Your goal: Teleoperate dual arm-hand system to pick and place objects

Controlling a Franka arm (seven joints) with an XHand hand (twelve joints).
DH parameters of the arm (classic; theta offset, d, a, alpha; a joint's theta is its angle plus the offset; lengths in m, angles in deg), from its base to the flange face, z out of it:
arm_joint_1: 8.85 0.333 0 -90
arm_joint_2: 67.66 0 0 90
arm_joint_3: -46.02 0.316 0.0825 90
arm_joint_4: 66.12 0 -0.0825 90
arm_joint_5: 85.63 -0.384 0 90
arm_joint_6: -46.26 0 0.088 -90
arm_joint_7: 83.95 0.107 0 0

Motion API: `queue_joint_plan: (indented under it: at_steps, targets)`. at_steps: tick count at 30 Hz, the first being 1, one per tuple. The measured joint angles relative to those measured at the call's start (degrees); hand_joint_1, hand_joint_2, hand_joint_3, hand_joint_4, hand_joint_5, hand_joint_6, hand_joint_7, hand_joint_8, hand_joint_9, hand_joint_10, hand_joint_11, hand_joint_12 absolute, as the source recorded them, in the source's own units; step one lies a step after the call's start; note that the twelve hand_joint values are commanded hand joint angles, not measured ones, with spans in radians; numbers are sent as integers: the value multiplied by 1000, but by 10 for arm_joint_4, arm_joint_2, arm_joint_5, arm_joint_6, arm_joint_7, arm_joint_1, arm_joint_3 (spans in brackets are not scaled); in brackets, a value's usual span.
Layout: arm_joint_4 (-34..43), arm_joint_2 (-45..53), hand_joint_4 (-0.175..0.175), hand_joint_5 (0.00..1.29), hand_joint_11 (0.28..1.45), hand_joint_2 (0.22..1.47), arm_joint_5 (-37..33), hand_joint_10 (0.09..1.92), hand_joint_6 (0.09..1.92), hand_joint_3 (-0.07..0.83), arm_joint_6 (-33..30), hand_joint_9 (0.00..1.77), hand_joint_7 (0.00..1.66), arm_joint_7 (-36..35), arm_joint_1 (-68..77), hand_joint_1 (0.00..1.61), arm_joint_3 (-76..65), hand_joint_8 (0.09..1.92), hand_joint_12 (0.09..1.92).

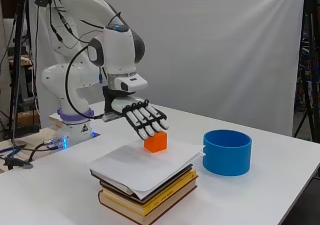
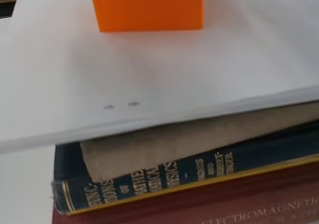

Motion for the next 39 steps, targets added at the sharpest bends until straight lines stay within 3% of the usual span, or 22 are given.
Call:
queue_joint_plan:
  at_steps: [8,15,21,22,23,24,25,26,28,32,39]
  targets:
    - [116,88,56,235,492,940,-57,87,87,-9,88,452,344,-37,5,145,26,87,87]
    - [122,89,42,185,482,982,-89,87,87,11,175,437,319,-67,-1,200,15,87,87]
    - [45,50,41,194,479,986,-95,87,87,7,107,438,326,-86,-13,177,-17,87,87]
    - [35,45,1,401,573,1071,-96,87,529,5,99,638,505,-88,-15,535,-25,387,87]
    - [27,38,47,594,712,1122,-97,579,874,8,97,916,748,-89,-18,755,-32,838,494]
    - [25,33,100,741,882,1139,-100,1147,1016,5,98,1199,997,-92,-19,878,-36,1307,1017]
    - [24,32,136,832,997,1142,-106,1517,1063,2,100,1385,1163,-100,-19,942,-39,1610,1373]
    - [25,32,156,882,1059,1141,-115,1721,1076,0,103,1481,1252,-115,-19,973,-43,1778,1574]
    - [25,35,172,918,1094,1139,-134,1877,1076,-1,109,1534,1295,-160,-19,993,-47,1905,1724]
    - [25,14,175,916,1096,1143,-157,1919,1084,1,111,1528,1278,-225,-18,992,-34,1920,1756]
    - [84,-83,175,873,1124,1164,-141,1920,1138,1,151,1546,1270,-114,-12,971,52,1920,1759]
